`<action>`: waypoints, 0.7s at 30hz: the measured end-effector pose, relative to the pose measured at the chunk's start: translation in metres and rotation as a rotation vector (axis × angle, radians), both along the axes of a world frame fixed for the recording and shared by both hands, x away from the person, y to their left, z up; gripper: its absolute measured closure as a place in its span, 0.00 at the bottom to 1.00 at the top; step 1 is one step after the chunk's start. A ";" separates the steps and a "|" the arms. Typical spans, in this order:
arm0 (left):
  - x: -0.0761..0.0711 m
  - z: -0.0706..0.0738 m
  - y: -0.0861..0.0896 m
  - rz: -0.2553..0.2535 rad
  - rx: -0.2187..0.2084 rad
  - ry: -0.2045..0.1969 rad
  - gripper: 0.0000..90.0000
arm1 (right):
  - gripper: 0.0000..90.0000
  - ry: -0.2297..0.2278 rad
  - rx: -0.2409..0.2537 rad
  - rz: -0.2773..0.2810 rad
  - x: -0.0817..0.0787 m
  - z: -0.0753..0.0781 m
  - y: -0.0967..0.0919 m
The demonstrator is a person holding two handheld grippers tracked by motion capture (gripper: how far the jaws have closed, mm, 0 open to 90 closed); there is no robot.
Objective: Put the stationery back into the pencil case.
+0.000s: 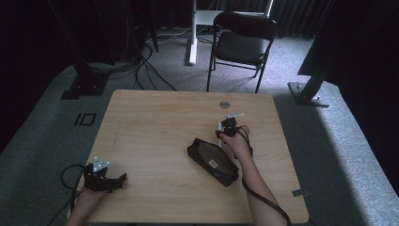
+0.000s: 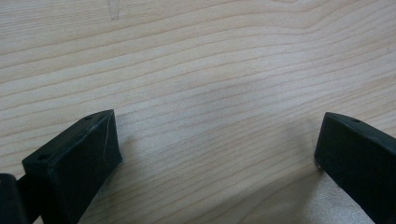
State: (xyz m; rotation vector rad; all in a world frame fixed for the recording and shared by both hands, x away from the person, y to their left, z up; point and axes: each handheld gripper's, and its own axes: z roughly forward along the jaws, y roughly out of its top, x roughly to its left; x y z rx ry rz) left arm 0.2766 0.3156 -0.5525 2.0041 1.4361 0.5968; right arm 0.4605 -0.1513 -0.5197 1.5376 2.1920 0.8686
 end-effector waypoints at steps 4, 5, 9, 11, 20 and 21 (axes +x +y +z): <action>0.000 0.000 0.000 0.000 0.000 0.000 0.00 | 0.64 0.015 -0.001 -0.006 0.003 -0.001 0.002; 0.000 0.000 0.000 0.000 0.000 0.000 0.00 | 0.64 0.019 0.001 -0.005 0.004 -0.001 0.003; 0.000 0.000 0.000 0.000 0.000 0.000 0.00 | 0.66 0.041 -0.007 -0.013 0.006 -0.004 0.004; 0.000 0.000 0.000 0.000 0.000 0.000 0.00 | 0.66 0.048 -0.014 -0.019 0.007 -0.006 0.003; 0.000 0.000 0.000 0.000 0.000 0.000 0.00 | 0.71 0.053 -0.041 -0.022 0.007 -0.010 0.003; 0.000 0.000 0.000 0.000 0.000 0.000 0.00 | 0.73 0.050 -0.055 -0.016 0.007 -0.010 0.004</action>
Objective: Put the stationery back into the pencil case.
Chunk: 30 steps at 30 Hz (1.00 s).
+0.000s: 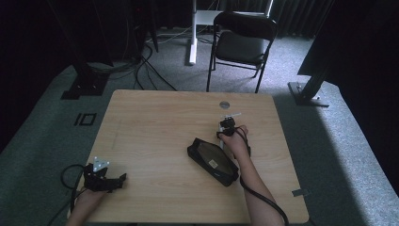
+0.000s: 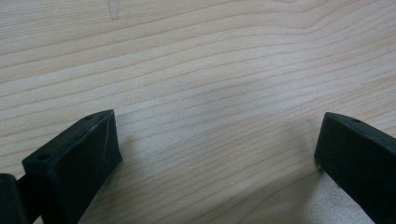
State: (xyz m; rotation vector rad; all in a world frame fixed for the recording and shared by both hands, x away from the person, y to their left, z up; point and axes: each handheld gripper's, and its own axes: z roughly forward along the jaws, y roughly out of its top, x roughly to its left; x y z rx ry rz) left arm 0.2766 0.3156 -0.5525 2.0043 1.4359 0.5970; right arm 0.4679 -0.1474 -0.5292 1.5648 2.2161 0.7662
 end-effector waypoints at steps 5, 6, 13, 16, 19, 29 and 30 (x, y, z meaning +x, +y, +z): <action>0.000 0.000 0.000 0.000 0.000 0.000 0.00 | 0.81 0.000 -0.041 0.013 0.000 0.001 0.001; 0.000 0.000 0.000 0.000 0.000 0.000 0.00 | 0.84 0.002 -0.042 0.009 0.001 0.001 0.001; 0.000 0.000 0.000 0.000 0.000 0.000 0.00 | 0.87 0.013 -0.036 -0.005 0.005 0.002 -0.005; 0.000 0.000 0.000 0.000 0.000 0.000 0.00 | 0.87 0.030 0.004 -0.022 0.006 0.003 -0.009; 0.000 0.000 0.000 0.000 0.000 0.000 0.00 | 0.87 0.011 0.007 -0.023 0.005 0.008 -0.013; 0.000 0.000 0.000 0.000 0.000 0.000 0.00 | 0.87 -0.036 -0.002 0.009 -0.007 0.037 -0.021; 0.000 0.000 0.000 0.000 0.000 0.000 0.00 | 0.87 -0.038 -0.003 0.015 -0.008 0.039 -0.021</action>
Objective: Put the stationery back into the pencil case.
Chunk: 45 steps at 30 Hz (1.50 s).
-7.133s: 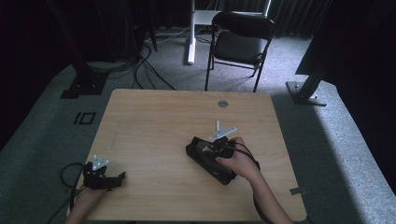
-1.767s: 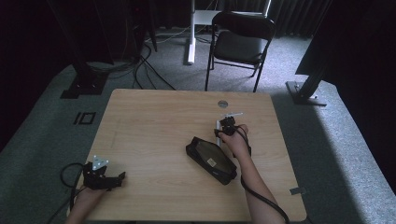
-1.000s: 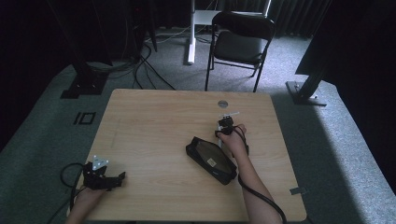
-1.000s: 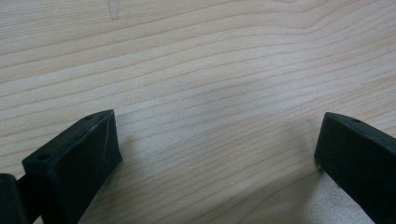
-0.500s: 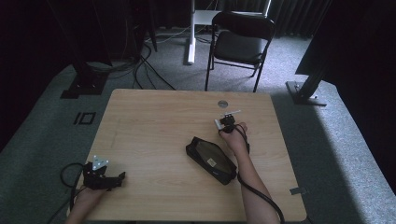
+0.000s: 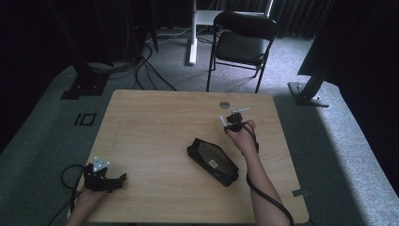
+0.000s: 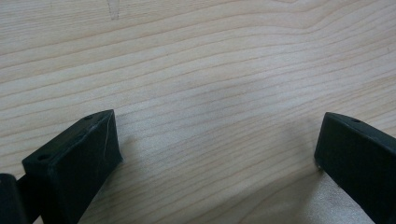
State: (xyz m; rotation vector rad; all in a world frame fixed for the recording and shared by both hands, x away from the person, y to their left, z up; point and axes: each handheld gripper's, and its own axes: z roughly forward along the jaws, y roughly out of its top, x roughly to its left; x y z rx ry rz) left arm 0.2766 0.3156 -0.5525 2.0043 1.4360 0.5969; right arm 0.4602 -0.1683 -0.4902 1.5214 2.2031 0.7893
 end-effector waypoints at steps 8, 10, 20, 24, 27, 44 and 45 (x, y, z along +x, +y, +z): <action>0.000 0.000 0.000 0.000 0.000 0.000 0.00 | 0.87 -0.020 0.022 0.033 -0.009 0.016 -0.001; 0.000 0.000 0.000 0.000 0.000 0.000 0.00 | 0.87 -0.022 0.021 0.036 -0.010 0.018 -0.001; 0.000 0.000 0.000 0.000 0.000 0.000 0.00 | 0.87 -0.057 0.030 0.089 -0.023 0.034 0.003; 0.000 0.000 0.000 -0.001 0.001 0.002 0.00 | 0.87 -0.070 0.043 0.111 -0.029 0.041 0.002; 0.000 0.000 0.000 -0.001 0.001 0.002 0.00 | 0.87 -0.078 0.053 0.117 -0.032 0.045 0.002; 0.000 0.000 0.000 -0.001 0.001 0.002 0.00 | 0.87 -0.145 0.084 0.221 -0.065 0.068 0.009; 0.000 0.000 0.000 -0.001 0.001 0.002 0.00 | 0.87 -0.151 0.084 0.227 -0.068 0.069 0.010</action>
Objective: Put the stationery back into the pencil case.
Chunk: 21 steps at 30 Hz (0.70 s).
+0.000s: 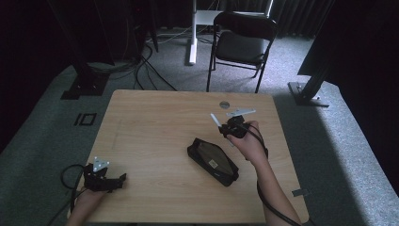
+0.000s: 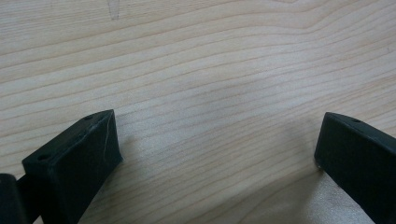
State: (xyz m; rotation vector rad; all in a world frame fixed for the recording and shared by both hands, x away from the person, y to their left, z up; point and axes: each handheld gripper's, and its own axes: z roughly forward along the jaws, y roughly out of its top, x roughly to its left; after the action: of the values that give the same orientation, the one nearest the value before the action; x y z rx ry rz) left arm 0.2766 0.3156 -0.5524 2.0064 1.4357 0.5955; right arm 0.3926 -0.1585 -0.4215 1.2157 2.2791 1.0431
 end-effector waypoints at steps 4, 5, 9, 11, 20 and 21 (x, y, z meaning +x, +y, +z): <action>0.000 0.000 0.000 -0.001 0.001 -0.001 0.00 | 0.87 -0.010 0.006 0.026 -0.010 0.003 0.004; 0.000 0.000 0.000 -0.001 0.001 0.000 0.00 | 0.87 -0.013 0.011 0.031 -0.011 0.004 0.004; 0.000 0.000 0.000 0.000 0.000 -0.002 0.00 | 0.87 -0.019 0.009 0.050 -0.018 0.004 0.008; 0.000 0.000 0.000 -0.001 0.001 -0.001 0.00 | 0.87 -0.018 0.009 0.054 -0.020 0.004 0.009; 0.000 0.000 0.000 0.001 -0.001 -0.002 0.00 | 0.87 -0.027 0.021 0.117 -0.037 0.003 0.022; 0.000 0.000 0.000 0.001 -0.001 -0.002 0.00 | 0.87 -0.030 0.019 0.122 -0.038 0.003 0.023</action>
State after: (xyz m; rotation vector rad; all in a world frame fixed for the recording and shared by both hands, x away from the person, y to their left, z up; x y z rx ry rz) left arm 0.2767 0.3156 -0.5524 2.0043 1.4355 0.5971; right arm 0.3542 -0.1356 -0.4186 1.0722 2.3508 1.1198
